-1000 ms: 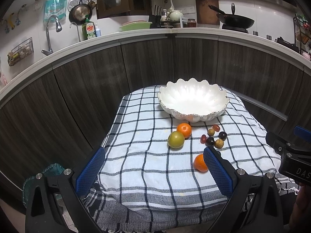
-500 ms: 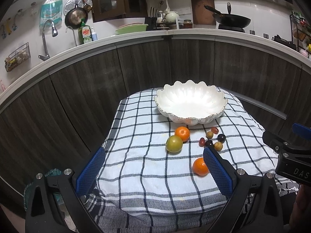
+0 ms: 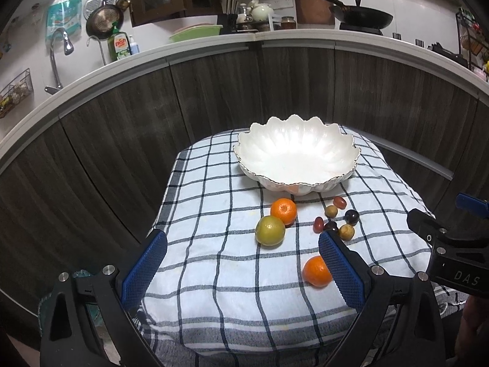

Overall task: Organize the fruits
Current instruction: 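Grasp the mandarin with the left tool while the right tool grasps the yellow plum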

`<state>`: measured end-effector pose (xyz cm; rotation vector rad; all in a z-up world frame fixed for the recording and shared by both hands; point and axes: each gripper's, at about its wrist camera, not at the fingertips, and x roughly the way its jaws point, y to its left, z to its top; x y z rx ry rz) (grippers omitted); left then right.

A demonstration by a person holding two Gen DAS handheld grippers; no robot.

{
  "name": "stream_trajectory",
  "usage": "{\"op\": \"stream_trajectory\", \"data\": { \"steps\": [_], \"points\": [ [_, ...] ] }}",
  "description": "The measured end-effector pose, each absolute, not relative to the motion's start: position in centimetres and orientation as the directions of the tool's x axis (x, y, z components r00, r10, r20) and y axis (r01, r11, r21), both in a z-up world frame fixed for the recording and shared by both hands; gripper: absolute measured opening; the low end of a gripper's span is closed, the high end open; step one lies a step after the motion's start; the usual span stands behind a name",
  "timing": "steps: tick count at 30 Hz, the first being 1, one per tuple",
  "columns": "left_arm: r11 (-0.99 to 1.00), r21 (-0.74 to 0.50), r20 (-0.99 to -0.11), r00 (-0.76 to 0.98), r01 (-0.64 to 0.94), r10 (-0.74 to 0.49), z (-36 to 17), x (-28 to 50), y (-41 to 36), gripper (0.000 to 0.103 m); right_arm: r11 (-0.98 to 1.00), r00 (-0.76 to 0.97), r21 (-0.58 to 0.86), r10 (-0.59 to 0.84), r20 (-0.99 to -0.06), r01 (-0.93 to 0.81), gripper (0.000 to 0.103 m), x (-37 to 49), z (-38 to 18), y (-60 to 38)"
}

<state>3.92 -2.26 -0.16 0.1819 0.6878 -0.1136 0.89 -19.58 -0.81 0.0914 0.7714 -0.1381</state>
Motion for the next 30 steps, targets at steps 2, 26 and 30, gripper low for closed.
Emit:
{"op": "stream_trajectory", "data": {
  "steps": [2,26,30],
  "points": [
    [0.977,0.13,-0.647,0.761,0.168,-0.045,-0.5,4.5,-2.4,0.102,0.987,0.7,0.029,-0.089,-0.709,0.155,0.102,1.6,-1.3,-19.7],
    [0.921,0.121,-0.775,0.615,0.369,-0.145,-7.4,6.6,-7.7,0.081,0.999,0.592,0.02,0.001,-0.806,0.025,0.091,6.1,-7.2,-20.4],
    [0.916,0.111,-0.798,0.584,0.386,-0.149,-9.0,6.7,-8.5,0.075,1.0,0.588,0.001,0.01,-0.808,-0.015,0.091,6.7,-8.4,-20.6]
  ]
}}
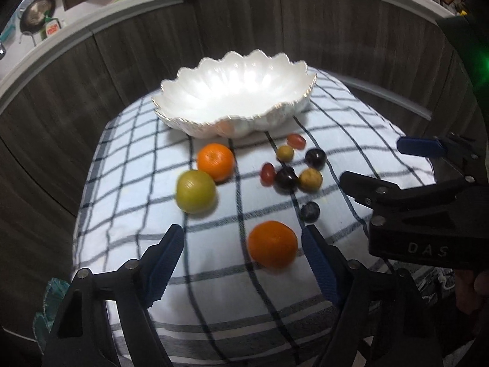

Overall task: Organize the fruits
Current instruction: 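Grasp the mandarin with the left tool while the right tool grasps the yellow plum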

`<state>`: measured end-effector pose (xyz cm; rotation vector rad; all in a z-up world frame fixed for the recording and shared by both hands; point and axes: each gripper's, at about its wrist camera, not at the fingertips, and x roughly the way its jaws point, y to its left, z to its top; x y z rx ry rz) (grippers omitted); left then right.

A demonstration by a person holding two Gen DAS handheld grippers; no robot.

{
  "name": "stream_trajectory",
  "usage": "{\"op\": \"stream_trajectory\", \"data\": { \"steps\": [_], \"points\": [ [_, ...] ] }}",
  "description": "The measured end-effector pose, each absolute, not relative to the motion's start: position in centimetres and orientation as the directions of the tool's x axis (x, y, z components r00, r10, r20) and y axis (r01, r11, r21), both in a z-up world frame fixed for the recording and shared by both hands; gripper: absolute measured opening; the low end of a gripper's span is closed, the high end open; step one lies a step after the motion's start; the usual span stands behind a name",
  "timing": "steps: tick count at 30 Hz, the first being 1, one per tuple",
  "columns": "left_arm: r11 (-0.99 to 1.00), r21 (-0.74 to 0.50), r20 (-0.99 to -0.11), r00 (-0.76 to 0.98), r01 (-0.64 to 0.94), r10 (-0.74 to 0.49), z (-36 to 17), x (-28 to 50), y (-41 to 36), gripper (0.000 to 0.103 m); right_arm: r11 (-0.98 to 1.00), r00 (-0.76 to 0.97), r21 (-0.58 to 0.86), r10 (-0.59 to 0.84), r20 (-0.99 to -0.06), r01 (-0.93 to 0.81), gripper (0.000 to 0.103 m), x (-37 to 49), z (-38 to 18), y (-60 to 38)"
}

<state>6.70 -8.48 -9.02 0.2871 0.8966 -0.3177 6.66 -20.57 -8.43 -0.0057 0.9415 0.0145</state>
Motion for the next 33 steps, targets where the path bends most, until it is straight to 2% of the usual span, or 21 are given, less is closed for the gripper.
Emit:
{"op": "stream_trajectory", "data": {
  "steps": [3,10,14,18,21,26,33],
  "points": [
    [0.919,0.101,-0.807,0.572,0.381,-0.148,-9.9,7.0,-8.8,0.069,0.999,0.582,-0.002,0.023,-0.813,-0.042,0.09,7.2,-9.3,-20.7],
    [0.916,0.071,-0.82,0.546,0.395,-0.172,-11.2,7.1,-9.8,0.067,0.994,0.574,0.017,0.075,-0.816,-0.106,0.083,8.4,-10.7,-20.7],
    [0.913,0.056,-0.828,0.53,0.405,-0.184,-11.6,7.3,-10.3,0.059,0.991,0.574,0.016,0.088,-0.814,-0.13,0.082,8.9,-11.2,-20.4],
    [0.921,0.028,-0.842,0.507,0.388,-0.188,-12.2,7.9,-10.1,0.048,0.989,0.557,0.032,0.108,-0.823,-0.144,0.07,9.5,-11.9,-20.3],
    [0.921,0.019,-0.848,0.494,0.388,-0.19,-12.6,8.0,-10.1,0.045,0.987,0.539,0.056,0.128,-0.832,-0.148,0.067,9.9,-12.6,-20.3],
    [0.922,0.0,-0.851,0.484,0.386,-0.203,-12.7,8.2,-9.9,0.044,0.984,0.527,0.073,0.147,-0.837,-0.16,0.062,10.3,-13.3,-20.0],
    [0.924,-0.019,-0.849,0.481,0.382,-0.217,-12.7,8.4,-9.7,0.043,0.981,0.51,0.107,0.177,-0.842,-0.164,0.044,11.1,-14.2,-19.5]
  ]
}}
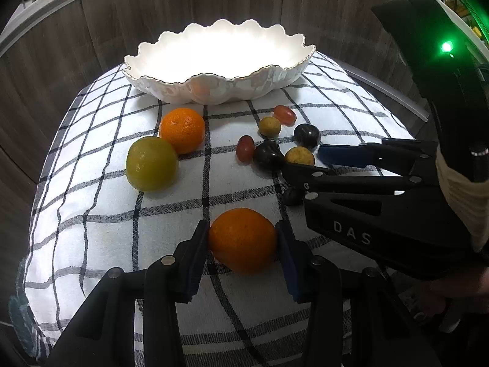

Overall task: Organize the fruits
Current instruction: 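Grasp the mandarin with the left tool while the right tool grasps the yellow plum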

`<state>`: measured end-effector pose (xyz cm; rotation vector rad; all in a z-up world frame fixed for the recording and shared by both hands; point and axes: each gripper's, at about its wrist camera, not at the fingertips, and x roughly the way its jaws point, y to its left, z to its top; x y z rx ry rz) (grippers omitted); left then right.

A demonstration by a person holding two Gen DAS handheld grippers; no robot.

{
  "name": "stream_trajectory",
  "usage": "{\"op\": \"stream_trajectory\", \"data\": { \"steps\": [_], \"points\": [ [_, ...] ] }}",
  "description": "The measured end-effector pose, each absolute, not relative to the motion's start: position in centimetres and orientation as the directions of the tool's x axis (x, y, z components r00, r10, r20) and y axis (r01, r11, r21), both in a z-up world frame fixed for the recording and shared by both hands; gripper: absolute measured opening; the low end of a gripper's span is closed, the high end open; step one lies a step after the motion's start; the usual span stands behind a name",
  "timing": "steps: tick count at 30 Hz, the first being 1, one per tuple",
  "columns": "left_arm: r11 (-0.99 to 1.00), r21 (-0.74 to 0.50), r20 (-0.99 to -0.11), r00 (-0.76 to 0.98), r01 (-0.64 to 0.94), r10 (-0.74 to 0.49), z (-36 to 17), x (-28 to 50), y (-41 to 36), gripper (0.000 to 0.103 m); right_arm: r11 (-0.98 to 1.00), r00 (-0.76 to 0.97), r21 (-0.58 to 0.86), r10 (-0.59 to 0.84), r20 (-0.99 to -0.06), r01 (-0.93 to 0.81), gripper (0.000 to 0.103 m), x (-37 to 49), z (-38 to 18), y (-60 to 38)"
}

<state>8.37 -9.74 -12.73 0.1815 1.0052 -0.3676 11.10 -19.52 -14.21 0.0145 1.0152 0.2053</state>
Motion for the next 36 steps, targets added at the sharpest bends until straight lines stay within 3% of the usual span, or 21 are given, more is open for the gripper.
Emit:
{"op": "stream_trajectory", "data": {
  "steps": [5,36],
  "points": [
    [0.926,-0.032,-0.848,0.48,0.377,-0.224,-12.8,8.4,-9.6,0.042,0.974,0.509,0.118,0.203,-0.837,-0.193,0.027,11.3,-14.3,-19.1],
    [0.952,-0.003,-0.767,0.611,0.305,-0.198,-7.4,8.2,-7.1,0.041,0.986,0.597,0.104,0.16,-0.786,-0.128,0.027,8.4,-8.8,-19.0]
  ]
}}
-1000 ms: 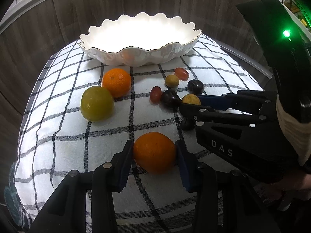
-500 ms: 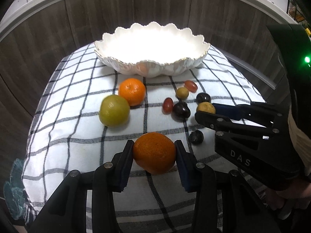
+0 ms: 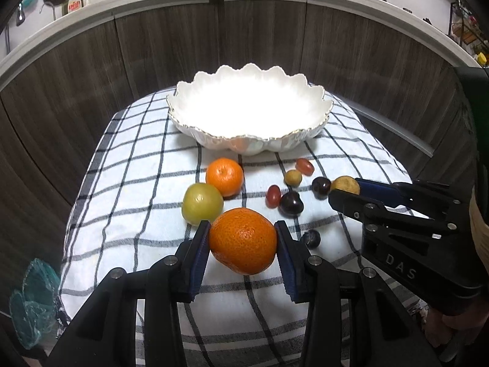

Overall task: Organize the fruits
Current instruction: 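Grasp the mandarin with the left tool while the right tool grasps the yellow plum, then carry the mandarin and yellow plum over the white bowl with both tools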

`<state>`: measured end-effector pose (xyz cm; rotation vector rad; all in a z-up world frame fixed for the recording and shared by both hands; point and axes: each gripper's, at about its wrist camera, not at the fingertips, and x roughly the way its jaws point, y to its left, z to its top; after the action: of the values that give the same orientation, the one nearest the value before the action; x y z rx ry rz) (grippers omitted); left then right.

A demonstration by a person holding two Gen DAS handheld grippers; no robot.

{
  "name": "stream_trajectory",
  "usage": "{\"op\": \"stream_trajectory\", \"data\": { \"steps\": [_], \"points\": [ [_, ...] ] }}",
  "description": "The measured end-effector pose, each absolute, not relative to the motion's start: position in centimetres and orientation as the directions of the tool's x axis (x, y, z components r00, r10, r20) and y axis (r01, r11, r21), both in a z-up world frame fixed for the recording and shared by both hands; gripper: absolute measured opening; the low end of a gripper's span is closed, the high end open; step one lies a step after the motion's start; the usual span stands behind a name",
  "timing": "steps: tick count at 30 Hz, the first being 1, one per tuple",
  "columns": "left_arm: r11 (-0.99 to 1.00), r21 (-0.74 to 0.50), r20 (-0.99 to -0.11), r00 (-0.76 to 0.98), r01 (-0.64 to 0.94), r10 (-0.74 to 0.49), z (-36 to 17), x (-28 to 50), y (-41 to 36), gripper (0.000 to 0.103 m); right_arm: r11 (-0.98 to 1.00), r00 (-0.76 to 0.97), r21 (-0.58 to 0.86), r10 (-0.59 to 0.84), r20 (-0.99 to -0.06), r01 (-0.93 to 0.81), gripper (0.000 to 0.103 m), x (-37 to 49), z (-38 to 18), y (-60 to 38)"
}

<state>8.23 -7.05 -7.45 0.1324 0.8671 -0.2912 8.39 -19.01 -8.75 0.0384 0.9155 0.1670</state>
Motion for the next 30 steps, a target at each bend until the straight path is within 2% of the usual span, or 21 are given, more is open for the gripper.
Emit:
{"op": "stream_trajectory", "data": {
  "steps": [30],
  "points": [
    [0.955,-0.017,-0.73,0.649,0.297,-0.215,-1.9,12.6,-7.0,0.041,0.994,0.667,0.089,0.108,-0.737,-0.063,0.027,11.0,-2.6,-20.2]
  ]
}}
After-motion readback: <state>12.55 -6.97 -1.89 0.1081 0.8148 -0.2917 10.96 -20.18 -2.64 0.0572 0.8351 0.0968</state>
